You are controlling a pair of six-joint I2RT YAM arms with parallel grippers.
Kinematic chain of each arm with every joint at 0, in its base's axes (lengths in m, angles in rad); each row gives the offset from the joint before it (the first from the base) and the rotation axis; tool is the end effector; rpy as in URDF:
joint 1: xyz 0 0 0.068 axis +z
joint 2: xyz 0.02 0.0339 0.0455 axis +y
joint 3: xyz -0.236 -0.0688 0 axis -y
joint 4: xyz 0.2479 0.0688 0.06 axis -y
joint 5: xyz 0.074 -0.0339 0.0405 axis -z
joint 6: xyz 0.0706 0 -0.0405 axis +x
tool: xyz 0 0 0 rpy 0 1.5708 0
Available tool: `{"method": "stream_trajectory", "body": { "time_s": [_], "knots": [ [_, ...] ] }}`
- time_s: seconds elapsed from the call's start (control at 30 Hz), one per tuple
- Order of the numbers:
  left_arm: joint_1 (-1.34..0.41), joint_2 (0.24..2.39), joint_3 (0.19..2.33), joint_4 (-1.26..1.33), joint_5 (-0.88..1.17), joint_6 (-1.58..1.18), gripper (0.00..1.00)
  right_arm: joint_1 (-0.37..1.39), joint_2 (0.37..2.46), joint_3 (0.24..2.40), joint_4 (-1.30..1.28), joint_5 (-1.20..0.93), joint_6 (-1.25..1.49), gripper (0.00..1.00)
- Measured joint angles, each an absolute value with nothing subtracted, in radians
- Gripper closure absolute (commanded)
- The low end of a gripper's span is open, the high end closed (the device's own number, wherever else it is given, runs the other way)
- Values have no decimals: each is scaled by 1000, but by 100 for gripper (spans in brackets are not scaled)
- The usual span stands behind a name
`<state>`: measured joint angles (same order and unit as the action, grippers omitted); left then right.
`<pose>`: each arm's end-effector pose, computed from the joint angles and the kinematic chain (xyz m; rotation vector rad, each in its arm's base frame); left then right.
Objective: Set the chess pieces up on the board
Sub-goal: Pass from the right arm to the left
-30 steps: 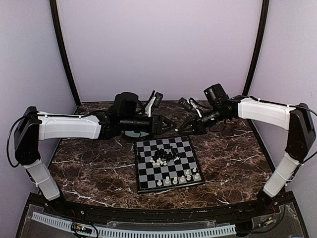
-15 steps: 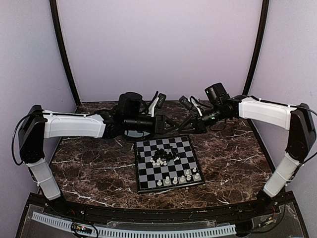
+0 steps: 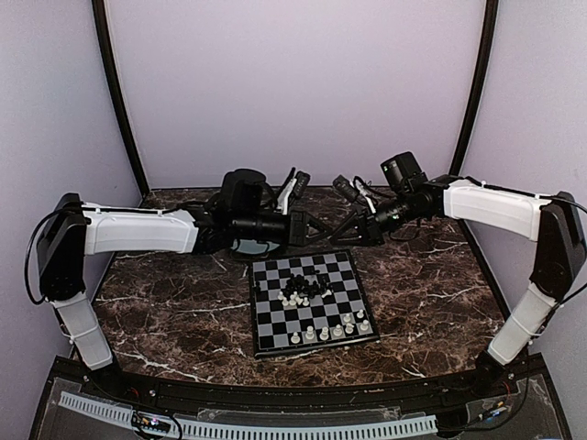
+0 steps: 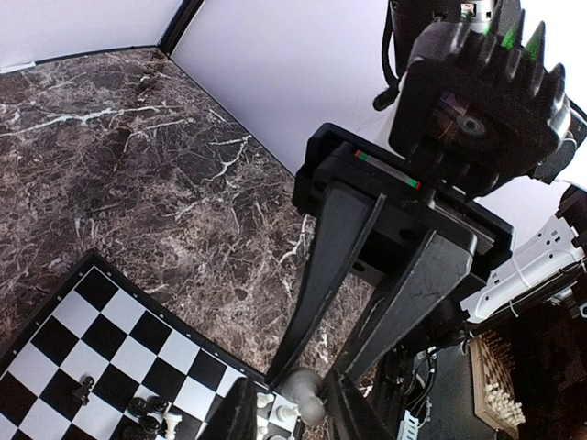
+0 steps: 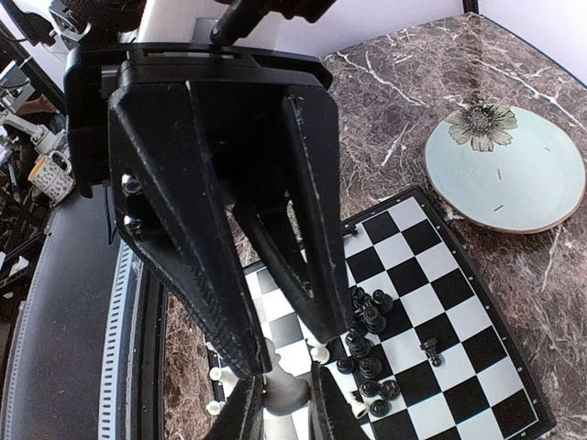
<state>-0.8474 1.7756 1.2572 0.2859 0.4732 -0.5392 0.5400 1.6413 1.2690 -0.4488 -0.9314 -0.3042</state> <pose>0.2712 -0.3558 0.2423 0.6765 1.8972 -1.3670 0.2869 0.2381 0.2296 -1.3183 1.8571 1.2184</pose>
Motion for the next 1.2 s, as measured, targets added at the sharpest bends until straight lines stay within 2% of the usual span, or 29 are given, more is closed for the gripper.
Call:
{"method": "stream_trajectory", "body": {
  "time_s": [0.63,0.97,1.03,1.2],
  "knots": [
    [-847,1782,1258,281,476,-547,79,527,1641,1269,-440,-931,-279,82],
    [-851,1782,1258,282,490,-558,93,527,1641,1260,-434,-931,-277,81],
    [-851,1782,1258,282,491,-558,95,527,1641,1260,-434,-931,-275,78],
    [-851,1782,1259,281,490,-554,96,527,1641,1260,-434,-931,-276,62]
  ]
}}
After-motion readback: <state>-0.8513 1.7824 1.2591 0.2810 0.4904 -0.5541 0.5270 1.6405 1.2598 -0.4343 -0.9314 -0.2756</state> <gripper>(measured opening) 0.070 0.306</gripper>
